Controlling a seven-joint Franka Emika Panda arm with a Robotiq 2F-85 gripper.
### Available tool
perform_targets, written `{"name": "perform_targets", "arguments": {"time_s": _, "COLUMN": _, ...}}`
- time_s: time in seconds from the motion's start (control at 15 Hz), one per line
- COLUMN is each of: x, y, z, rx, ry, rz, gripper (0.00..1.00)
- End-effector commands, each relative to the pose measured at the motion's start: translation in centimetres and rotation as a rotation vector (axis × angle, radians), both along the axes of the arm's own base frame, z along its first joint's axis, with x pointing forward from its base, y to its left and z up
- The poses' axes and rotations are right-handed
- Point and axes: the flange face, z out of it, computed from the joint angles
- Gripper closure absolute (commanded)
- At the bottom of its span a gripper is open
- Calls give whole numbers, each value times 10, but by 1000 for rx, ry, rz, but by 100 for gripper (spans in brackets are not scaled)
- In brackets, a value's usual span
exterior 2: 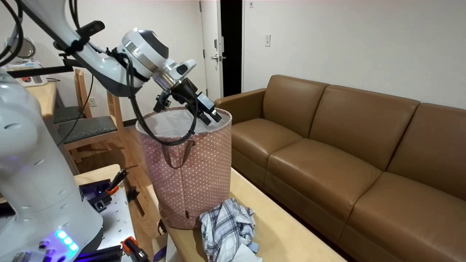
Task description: Remove three things from the carrier bag and put them on the table
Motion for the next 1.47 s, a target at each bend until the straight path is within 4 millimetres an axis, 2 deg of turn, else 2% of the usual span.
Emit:
{"name": "perform_targets", "arguments": {"time_s": 0.0, "x": -6, "y": 14, "z": 45, "rx": 6, "ry": -29, "rz": 30, "gripper": 0}}
{"name": "perform_targets", "arguments": {"time_s": 0.07, "x": -11, "y": 19, "z": 54, "rx": 1, "ry": -32, "rz": 47, "gripper": 0}}
{"name": "perform_targets", "arguments": {"time_s": 0.13, "x": -30, "y": 22, "z": 55, "rx": -14, "ry": -30, "rz": 87, "gripper": 0}}
{"name": "perform_targets", "arguments": {"time_s": 0.2, "x": -16, "y": 39, "z": 65, "rx": -33, "ry": -15, "rz": 143, "gripper": 0}}
{"name": "perform_targets", "arguments": {"time_s": 0.33, "x": -26, "y": 61, "z": 62, "rx": -78, "ry": 36, "rz": 255, "gripper": 0}}
{"name": "perform_targets", "arguments": {"time_s": 0.53, "x": -37, "y": 90, "z": 36, "rx": -104, "ry": 130, "rz": 378, "gripper": 0}}
{"name": "perform_targets", "arguments": {"time_s": 0.6, "x": -38, "y": 91, "z": 29, "rx": -137, "ry": 157, "rz": 409, "gripper": 0}}
{"name": "perform_targets", "arguments": {"time_s": 0.67, "x": -37, "y": 89, "z": 28, "rx": -156, "ry": 139, "rz": 411, "gripper": 0}}
{"name": "perform_targets", "arguments": {"time_s": 0.73, "x": -38, "y": 90, "z": 37, "rx": -108, "ry": 102, "rz": 379, "gripper": 0}}
{"name": "perform_targets", "arguments": {"time_s": 0.93, "x": -38, "y": 91, "z": 28, "rx": -123, "ry": 129, "rz": 390, "gripper": 0}}
{"name": "perform_targets", "arguments": {"time_s": 1.27, "x": -25, "y": 124, "z": 9, "rx": 104, "ry": 314, "rz": 383, "gripper": 0}}
{"name": "perform_targets", "arguments": {"time_s": 1.4, "x": -16, "y": 135, "z": -8, "rx": 188, "ry": 392, "rz": 387, "gripper": 0}}
